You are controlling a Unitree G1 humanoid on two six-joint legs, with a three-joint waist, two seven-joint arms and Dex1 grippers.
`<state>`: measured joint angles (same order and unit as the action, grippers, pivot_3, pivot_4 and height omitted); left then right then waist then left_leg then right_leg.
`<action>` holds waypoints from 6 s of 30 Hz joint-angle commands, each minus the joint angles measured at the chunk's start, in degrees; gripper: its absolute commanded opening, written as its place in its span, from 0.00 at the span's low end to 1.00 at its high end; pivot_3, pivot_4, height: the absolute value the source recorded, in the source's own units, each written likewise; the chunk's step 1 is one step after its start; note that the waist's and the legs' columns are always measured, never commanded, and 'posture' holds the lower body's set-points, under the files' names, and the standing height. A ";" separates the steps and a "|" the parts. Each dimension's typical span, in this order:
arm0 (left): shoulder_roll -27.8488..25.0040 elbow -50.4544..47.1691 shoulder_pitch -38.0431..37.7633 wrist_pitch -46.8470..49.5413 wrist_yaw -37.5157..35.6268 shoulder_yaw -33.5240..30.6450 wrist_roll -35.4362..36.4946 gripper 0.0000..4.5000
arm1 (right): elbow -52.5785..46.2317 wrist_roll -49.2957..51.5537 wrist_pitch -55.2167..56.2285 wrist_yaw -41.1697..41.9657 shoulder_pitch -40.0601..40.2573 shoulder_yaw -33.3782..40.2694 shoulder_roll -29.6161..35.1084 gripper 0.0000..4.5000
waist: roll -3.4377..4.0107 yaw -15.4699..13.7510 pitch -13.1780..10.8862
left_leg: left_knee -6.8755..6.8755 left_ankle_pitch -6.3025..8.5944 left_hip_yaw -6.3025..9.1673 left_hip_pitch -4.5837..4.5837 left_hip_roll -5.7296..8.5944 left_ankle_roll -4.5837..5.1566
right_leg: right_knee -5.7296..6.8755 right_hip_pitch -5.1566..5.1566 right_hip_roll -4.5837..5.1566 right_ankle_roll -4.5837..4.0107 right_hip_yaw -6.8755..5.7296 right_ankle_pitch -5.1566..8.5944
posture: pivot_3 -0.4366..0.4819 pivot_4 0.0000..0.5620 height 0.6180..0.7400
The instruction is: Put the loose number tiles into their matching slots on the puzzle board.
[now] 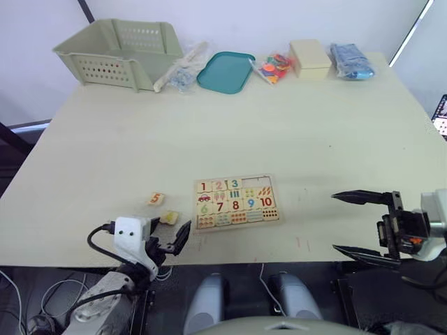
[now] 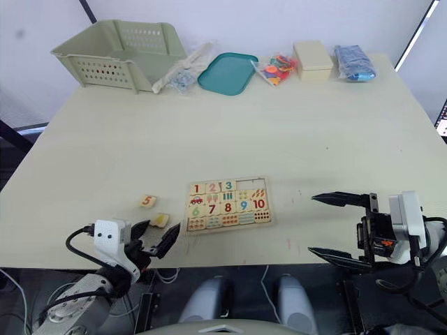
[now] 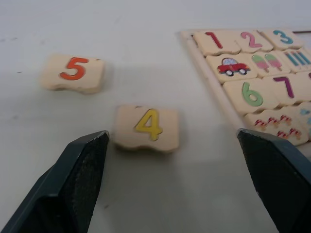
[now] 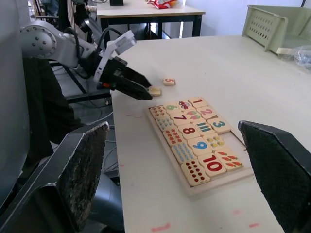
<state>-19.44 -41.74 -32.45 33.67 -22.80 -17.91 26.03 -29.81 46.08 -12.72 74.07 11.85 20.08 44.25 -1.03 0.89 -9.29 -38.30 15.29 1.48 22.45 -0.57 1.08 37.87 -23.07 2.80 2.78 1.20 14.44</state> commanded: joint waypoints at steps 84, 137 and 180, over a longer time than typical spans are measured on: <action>-42.01 81.47 64.14 -60.54 -69.70 44.73 -0.13 0.72 | -15.11 5.92 -2.89 -11.36 10.21 2.81 -2.83 1.00 | 0.01 -0.28 -0.05 | -0.09 -0.01 0.31 0.25 0.06 0.01 | 0.12 -0.07 -0.01 0.07 -0.28 0.00 | 0.48 0.27 1.00; -44.86 26.79 70.72 11.11 -45.36 30.14 4.92 0.22 | -11.37 5.06 -0.28 -11.76 8.88 6.70 -3.53 1.00 | -0.04 -0.62 -0.08 | -0.12 -0.01 0.37 0.29 0.10 0.01 | 0.11 -0.04 -0.01 0.09 -0.32 0.01 | 0.48 0.27 1.00; -16.83 35.22 96.00 36.31 -31.15 61.26 -13.89 0.22 | -5.51 -2.84 5.35 -10.45 6.38 3.52 -6.05 1.00 | 0.06 -0.29 -0.12 | -0.16 -0.02 0.38 0.30 0.19 0.01 | 0.16 -0.05 -0.02 0.13 -0.20 0.04 | 0.48 0.27 1.00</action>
<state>-36.38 -5.24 63.08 70.68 -53.79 43.34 13.05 -33.39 42.88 -8.45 64.03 17.87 23.19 38.39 -0.97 0.60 -9.41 -38.47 15.28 1.86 22.75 -0.38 1.08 38.03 -23.12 2.78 2.90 1.00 14.48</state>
